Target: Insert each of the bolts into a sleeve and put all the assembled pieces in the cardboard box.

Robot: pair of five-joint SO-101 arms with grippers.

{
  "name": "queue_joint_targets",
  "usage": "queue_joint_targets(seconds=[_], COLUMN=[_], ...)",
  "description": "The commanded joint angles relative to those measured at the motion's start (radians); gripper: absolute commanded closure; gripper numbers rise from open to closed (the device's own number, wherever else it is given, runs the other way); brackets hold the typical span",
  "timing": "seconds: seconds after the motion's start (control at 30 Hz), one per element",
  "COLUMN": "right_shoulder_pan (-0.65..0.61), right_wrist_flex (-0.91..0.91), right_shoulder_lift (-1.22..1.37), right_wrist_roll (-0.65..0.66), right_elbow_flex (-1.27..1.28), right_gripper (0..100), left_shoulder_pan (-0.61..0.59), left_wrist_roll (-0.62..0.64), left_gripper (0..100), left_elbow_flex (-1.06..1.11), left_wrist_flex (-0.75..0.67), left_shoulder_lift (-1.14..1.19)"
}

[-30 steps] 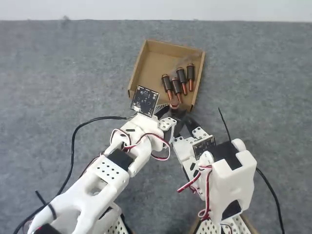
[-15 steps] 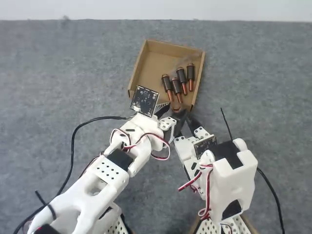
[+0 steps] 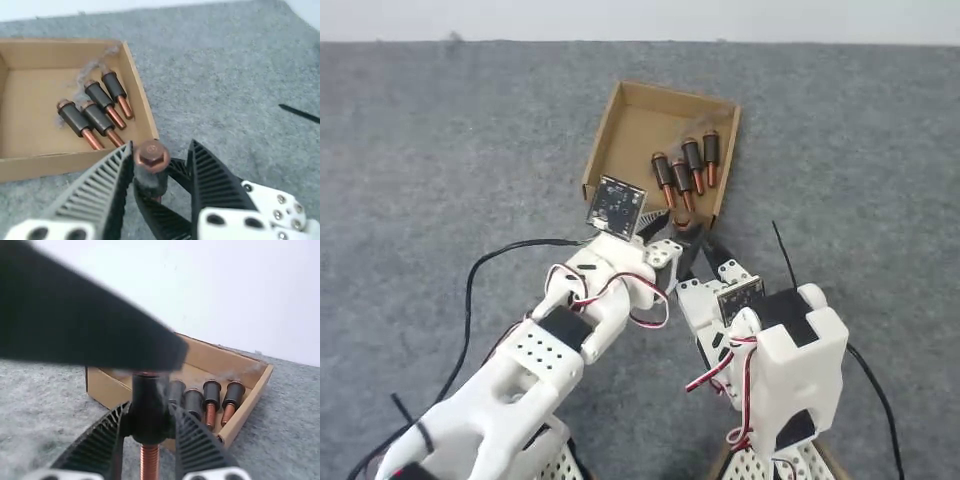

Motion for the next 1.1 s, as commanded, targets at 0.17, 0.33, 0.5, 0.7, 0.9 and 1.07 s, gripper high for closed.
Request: queue_joint_targets(seconds=[0.17, 0.33, 0.5, 0.7, 0.9, 1.07], right_shoulder_pan=[0.015, 0.016, 0.031, 0.031, 0.03, 0.03], right_wrist_flex=[-0.025, -0.025, -0.025, -0.025, -0.025, -0.027], right_shoulder_lift=[-0.013, -0.013, -0.016, -0.016, -0.016, -0.015], right_wrist_roll=[0.012, 0.012, 0.009, 0.009, 0.011, 0.012], right_elbow_flex=[-0.038, -0.038, -0.04, -0.038, -0.038, -0.037], right_gripper=[99.3, 99.3, 99.3, 99.3, 99.3, 99.3], left_shoulder_pan=[-0.063, -0.146, -0.236, -0.39, -0.491, -0.546], left_wrist_roll=[-0.012, -0.011, -0.011, -0.012, -0.018, -0.018], left_gripper=[84, 93, 99, 99, 99, 99], left_elbow_flex=[0.031, 0.033, 0.033, 0.071, 0.148, 0.216], left_wrist_flex=[0.066, 0.071, 0.069, 0.069, 0.069, 0.072], left_shoulder_lift=[-0.218, -0.236, -0.236, -0.238, -0.238, -0.238])
